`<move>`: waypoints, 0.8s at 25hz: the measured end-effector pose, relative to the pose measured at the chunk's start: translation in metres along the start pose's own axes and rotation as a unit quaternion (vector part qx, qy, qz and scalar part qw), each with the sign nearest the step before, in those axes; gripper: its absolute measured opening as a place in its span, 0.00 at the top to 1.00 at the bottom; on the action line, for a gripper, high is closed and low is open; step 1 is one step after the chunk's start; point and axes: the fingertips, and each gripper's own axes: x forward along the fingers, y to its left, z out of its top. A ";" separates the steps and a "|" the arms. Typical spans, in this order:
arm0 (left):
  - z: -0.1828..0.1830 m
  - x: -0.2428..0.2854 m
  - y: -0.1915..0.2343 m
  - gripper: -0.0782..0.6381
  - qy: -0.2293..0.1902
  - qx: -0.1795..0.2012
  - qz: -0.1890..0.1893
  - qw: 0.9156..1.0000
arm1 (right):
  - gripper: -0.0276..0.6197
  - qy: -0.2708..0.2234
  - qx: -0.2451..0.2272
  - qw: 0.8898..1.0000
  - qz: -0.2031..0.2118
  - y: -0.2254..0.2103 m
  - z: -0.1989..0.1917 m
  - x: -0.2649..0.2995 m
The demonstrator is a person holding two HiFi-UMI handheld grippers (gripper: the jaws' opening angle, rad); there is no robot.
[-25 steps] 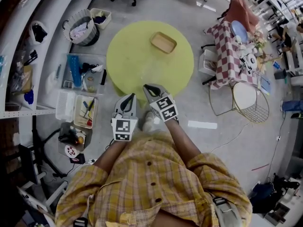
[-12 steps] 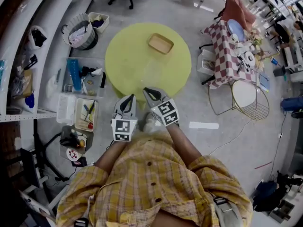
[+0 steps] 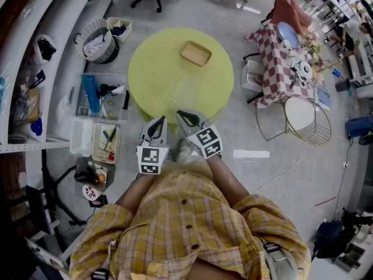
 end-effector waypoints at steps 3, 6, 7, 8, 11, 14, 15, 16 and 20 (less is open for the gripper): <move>0.001 0.000 -0.001 0.89 -0.001 0.001 -0.002 1.000 | 0.94 0.000 -0.003 1.000 -0.002 0.001 0.001 -0.005; 0.003 0.001 -0.003 0.89 -0.002 0.001 -0.004 1.000 | 0.94 0.000 -0.010 1.000 -0.002 0.003 0.004 -0.010; 0.004 0.002 -0.004 0.89 -0.003 0.002 -0.005 1.000 | 0.94 -0.003 -0.010 1.000 -0.003 0.003 0.006 -0.012; 0.004 0.002 -0.005 0.89 -0.004 0.002 -0.006 1.000 | 0.94 -0.005 -0.010 1.000 -0.004 0.002 0.006 -0.013; 0.005 0.002 -0.007 0.89 -0.005 0.004 -0.009 1.000 | 0.94 -0.010 -0.006 1.000 -0.006 0.003 0.004 -0.017; 0.006 0.001 -0.007 0.89 -0.006 0.005 -0.010 1.000 | 0.94 -0.010 0.000 1.000 -0.006 0.005 0.005 -0.018; 0.006 0.001 -0.006 0.89 -0.005 0.005 -0.010 1.000 | 0.94 -0.008 0.002 1.000 -0.006 0.006 0.005 -0.019; 0.006 0.000 -0.006 0.89 -0.005 0.005 -0.010 1.000 | 0.94 -0.006 0.004 1.000 -0.007 0.006 0.004 -0.019; 0.005 0.000 -0.006 0.89 -0.005 0.003 -0.011 1.000 | 0.94 -0.017 0.005 1.000 -0.009 0.007 0.004 -0.020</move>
